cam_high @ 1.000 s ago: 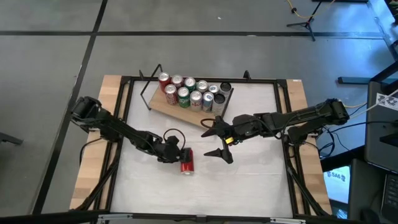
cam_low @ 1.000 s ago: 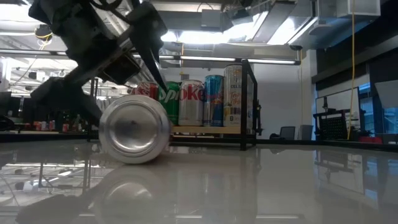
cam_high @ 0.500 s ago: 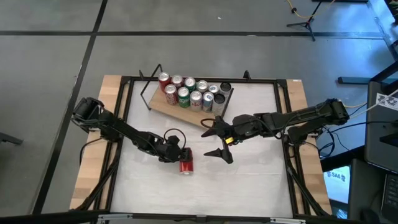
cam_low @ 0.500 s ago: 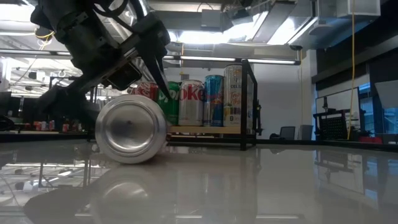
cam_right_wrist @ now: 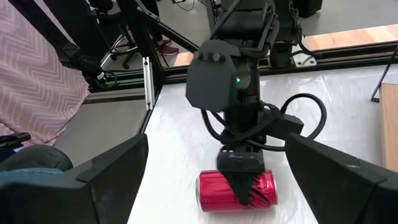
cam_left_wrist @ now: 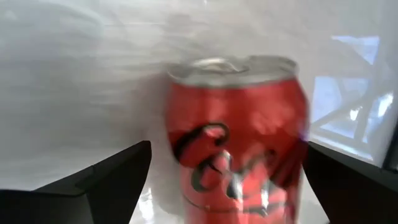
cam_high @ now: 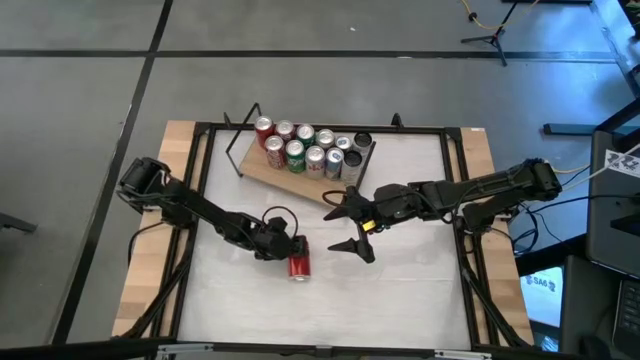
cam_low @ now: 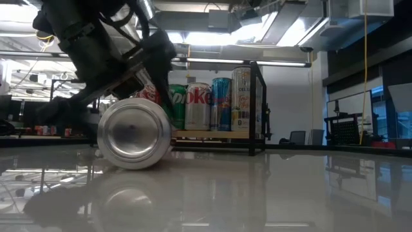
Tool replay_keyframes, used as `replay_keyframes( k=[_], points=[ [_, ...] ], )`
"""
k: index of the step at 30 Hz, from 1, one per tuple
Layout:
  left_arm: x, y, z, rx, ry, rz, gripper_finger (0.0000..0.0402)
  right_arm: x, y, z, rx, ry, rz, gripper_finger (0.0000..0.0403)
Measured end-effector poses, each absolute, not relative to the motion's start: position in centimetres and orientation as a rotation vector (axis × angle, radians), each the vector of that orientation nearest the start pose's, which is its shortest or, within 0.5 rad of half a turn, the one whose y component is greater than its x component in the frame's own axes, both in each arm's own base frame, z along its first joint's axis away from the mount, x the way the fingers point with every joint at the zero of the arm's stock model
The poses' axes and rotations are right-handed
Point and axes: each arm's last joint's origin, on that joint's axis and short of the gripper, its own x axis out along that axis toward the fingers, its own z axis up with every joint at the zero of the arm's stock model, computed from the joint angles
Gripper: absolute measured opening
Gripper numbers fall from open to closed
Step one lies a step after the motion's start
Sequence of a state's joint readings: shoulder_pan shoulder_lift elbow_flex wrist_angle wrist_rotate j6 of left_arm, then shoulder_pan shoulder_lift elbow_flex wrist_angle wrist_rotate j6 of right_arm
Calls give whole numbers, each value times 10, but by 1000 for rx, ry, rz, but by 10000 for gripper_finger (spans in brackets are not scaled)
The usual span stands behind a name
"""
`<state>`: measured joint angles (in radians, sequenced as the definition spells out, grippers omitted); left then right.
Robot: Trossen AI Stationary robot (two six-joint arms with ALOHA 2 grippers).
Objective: Place canned beverage on shelf
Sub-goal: Put the red black soda can on the shelf aligned with the other red black soda can
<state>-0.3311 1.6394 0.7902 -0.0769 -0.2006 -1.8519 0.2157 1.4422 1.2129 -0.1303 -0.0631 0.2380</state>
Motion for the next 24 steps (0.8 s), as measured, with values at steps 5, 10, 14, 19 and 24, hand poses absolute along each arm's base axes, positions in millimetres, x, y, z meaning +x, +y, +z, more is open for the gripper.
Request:
replay_keyframes(
  k=[5, 10, 14, 19, 24],
  points=[
    [291, -88, 143, -1486, 692, 725, 397, 321, 72, 334, 206, 391, 232, 372],
    [292, -84, 143, -1511, 704, 726, 368, 321, 72, 334, 207, 390, 232, 372],
    [292, -84, 143, -1532, 718, 725, 333, 321, 72, 334, 206, 390, 232, 372],
    [292, -84, 143, -1531, 717, 725, 294, 321, 72, 334, 207, 390, 232, 372],
    [292, -83, 143, -1519, 690, 738, 281, 321, 72, 334, 206, 390, 232, 372]
  ],
)
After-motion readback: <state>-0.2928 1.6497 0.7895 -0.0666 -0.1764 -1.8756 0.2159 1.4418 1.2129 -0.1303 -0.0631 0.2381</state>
